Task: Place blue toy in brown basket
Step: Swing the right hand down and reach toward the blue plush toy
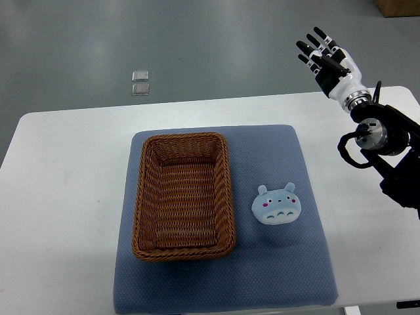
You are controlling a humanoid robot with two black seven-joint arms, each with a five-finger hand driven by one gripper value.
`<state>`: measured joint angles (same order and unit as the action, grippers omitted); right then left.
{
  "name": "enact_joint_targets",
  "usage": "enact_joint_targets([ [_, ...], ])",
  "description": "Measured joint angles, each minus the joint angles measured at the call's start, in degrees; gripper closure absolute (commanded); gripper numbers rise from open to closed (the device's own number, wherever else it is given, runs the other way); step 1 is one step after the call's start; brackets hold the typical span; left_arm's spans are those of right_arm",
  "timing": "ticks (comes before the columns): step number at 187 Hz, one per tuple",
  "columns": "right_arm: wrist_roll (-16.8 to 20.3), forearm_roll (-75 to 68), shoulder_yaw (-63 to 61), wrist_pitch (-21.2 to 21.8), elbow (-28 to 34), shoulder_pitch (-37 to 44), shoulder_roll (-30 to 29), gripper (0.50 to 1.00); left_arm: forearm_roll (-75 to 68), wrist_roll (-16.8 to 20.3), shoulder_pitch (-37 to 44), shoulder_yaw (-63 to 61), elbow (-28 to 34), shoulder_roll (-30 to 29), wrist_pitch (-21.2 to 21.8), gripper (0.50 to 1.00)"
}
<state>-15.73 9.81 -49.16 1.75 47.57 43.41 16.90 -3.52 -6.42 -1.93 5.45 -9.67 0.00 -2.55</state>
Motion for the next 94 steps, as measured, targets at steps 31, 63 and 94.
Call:
enact_joint_targets([
  [31,0.0,2.7,6.9,0.3,5.1,0.5,6.8,0.591,0.0,0.0,0.0,0.0,0.0,0.0,0.0,0.500],
  [63,0.1,17.6,16.0,3.8,9.1,4.0,14.1,0.591,0.0,0.0,-0.1,0.0,0.0,0.0,0.0,0.500],
  [94,0.3,34.5,22.4,9.4,13.8,8.4,19.3,0.591,0.0,0.0,-0.4,0.0,0.0,0.0,0.0,0.500],
])
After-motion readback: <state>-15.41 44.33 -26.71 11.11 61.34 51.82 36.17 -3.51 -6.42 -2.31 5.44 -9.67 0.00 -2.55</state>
